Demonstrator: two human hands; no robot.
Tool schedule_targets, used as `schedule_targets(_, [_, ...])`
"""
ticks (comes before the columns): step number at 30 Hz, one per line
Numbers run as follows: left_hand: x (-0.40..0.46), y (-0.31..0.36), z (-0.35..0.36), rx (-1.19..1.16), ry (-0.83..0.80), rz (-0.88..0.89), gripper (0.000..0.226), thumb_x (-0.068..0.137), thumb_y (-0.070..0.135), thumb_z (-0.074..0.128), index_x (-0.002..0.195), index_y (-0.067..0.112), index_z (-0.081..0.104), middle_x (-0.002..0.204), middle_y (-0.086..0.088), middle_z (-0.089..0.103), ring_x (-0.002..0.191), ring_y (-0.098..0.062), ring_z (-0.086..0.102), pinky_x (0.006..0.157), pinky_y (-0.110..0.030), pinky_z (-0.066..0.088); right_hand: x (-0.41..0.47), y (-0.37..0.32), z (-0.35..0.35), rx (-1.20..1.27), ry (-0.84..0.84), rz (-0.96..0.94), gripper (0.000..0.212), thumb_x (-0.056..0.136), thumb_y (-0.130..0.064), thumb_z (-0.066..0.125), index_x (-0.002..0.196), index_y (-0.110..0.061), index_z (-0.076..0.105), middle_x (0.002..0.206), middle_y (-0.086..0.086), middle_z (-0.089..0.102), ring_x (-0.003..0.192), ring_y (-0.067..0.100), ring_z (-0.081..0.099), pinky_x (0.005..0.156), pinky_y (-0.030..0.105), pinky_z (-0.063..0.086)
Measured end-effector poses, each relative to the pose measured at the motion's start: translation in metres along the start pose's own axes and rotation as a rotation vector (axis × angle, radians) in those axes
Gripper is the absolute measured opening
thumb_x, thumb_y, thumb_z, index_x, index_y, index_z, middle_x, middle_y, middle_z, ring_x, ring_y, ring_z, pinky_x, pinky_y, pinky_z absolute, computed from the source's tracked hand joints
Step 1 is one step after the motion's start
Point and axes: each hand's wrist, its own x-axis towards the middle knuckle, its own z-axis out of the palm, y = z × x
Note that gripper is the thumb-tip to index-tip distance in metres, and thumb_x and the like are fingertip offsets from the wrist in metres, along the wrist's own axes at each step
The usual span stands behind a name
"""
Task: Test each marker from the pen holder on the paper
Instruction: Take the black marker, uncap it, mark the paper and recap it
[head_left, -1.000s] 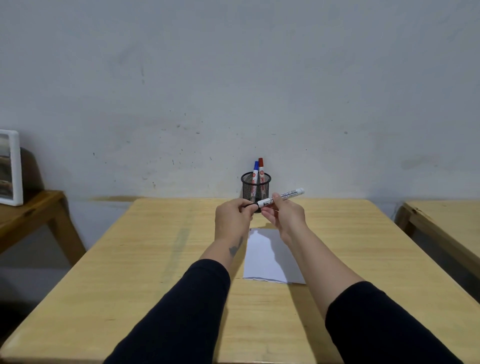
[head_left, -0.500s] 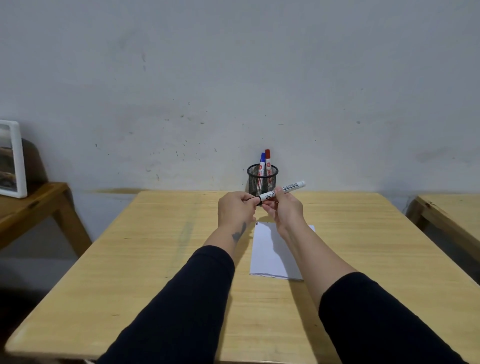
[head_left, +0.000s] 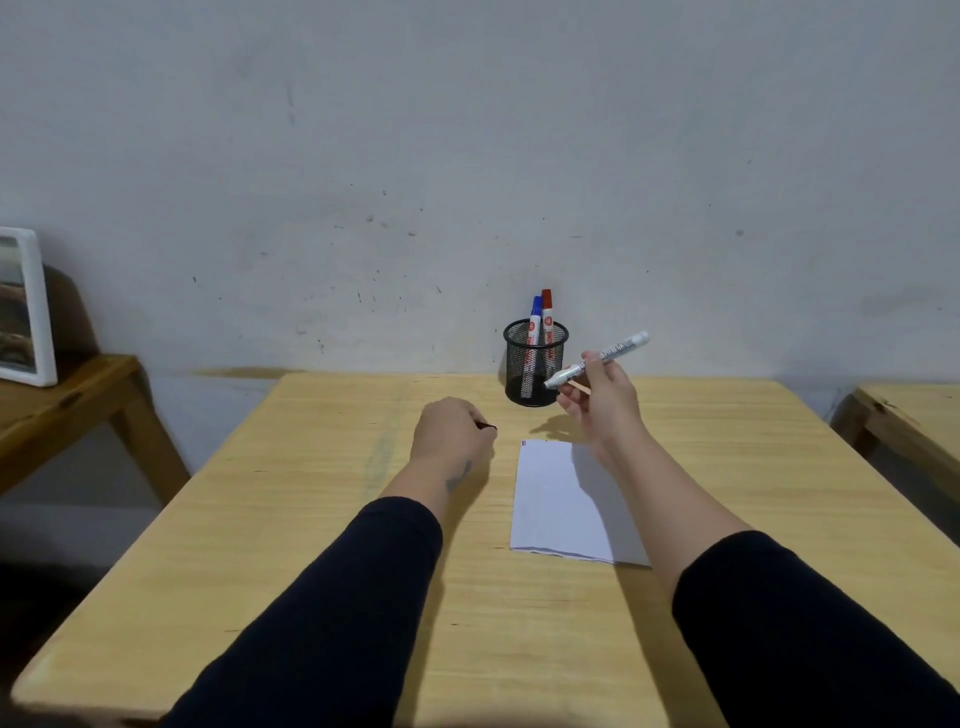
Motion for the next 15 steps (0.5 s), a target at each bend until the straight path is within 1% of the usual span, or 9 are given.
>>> schedule_targets(1, [0.0,0.0,0.002,0.075,-0.004,0.034,0.011,0.082,0.011,0.062,0.086,0.009,0.072,0.085,-0.004,0.068,0.077,-0.021,0.063,0.058,-0.024,0.046,0.0,0.0,0.001,-0.037,-0.025,-0.012,0.021,0.099,-0.028,0.05,0.111,-0.011,0.052,0.085,0.004,0.059,0.061,0.014,0.057,0.047,0.02,0.05])
schedule_targets(3, [0.001,0.004,0.008,0.192,-0.062,0.058,0.015,0.079,0.007,0.06,0.087,0.008,0.072,0.089,-0.007,0.07,0.081,-0.026,0.066,0.062,-0.027,0.051,-0.004,0.001,0.004,-0.046,-0.042,-0.025,0.023,0.099,-0.031,0.05,0.109,-0.01,0.05,0.081,0.005,0.059,0.057,0.015,0.055,0.041,0.02,0.048])
schedule_targets(5, [0.001,0.006,0.015,0.264,-0.126,0.055,0.015,0.079,0.006,0.06,0.087,0.006,0.072,0.09,-0.009,0.07,0.082,-0.028,0.066,0.062,-0.028,0.052,-0.008,0.005,0.003,0.009,-0.03,-0.009,0.025,0.098,-0.031,0.052,0.107,-0.009,0.048,0.078,0.006,0.058,0.054,0.015,0.056,0.041,0.02,0.05])
schedule_targets(7, [0.002,0.002,0.022,0.271,-0.148,0.042,0.015,0.081,0.008,0.06,0.091,0.005,0.07,0.095,-0.01,0.07,0.085,-0.028,0.065,0.065,-0.03,0.052,-0.01,0.01,-0.002,0.086,-0.01,0.033,0.027,0.095,-0.03,0.056,0.108,-0.007,0.048,0.077,0.007,0.059,0.051,0.014,0.061,0.045,0.022,0.055])
schedule_targets(9, [0.002,-0.004,0.028,0.243,-0.147,0.046,0.019,0.084,0.018,0.06,0.098,0.007,0.066,0.1,-0.009,0.068,0.089,-0.027,0.063,0.07,-0.032,0.052,-0.01,0.015,-0.007,0.155,0.0,0.066,0.028,0.093,-0.025,0.061,0.106,-0.003,0.05,0.075,0.01,0.06,0.046,0.013,0.065,0.047,0.022,0.057])
schedule_targets(10, [0.001,-0.006,0.03,0.224,-0.143,0.065,0.024,0.086,0.027,0.059,0.102,0.01,0.064,0.101,-0.007,0.067,0.09,-0.026,0.062,0.069,-0.032,0.051,-0.01,0.016,-0.009,0.169,0.001,0.071,0.024,0.092,-0.021,0.063,0.1,-0.002,0.052,0.073,0.012,0.059,0.044,0.012,0.065,0.046,0.021,0.057])
schedule_targets(12, [-0.002,-0.011,0.034,0.229,-0.108,0.108,0.04,0.088,0.048,0.051,0.111,0.016,0.06,0.105,-0.002,0.064,0.095,-0.022,0.059,0.071,-0.032,0.047,-0.009,0.019,-0.01,0.151,0.004,0.061,0.017,0.091,-0.014,0.063,0.09,-0.006,0.048,0.069,0.013,0.057,0.041,0.012,0.063,0.043,0.021,0.055])
schedule_targets(14, [-0.006,-0.019,0.04,0.331,-0.014,0.174,0.053,0.088,0.06,0.042,0.122,0.021,0.055,0.119,0.001,0.057,0.112,-0.021,0.05,0.084,-0.037,0.043,-0.008,0.025,-0.009,0.05,-0.002,0.032,0.017,0.092,-0.013,0.061,0.089,-0.01,0.045,0.065,0.011,0.056,0.041,0.015,0.06,0.038,0.023,0.051])
schedule_targets(15, [-0.007,-0.023,0.043,0.382,0.024,0.212,0.059,0.087,0.063,0.039,0.128,0.023,0.051,0.127,0.002,0.053,0.12,-0.02,0.044,0.092,-0.039,0.039,-0.008,0.029,-0.008,-0.015,-0.018,0.017,0.013,0.093,-0.014,0.06,0.088,-0.01,0.048,0.065,0.011,0.057,0.043,0.018,0.059,0.038,0.024,0.048])
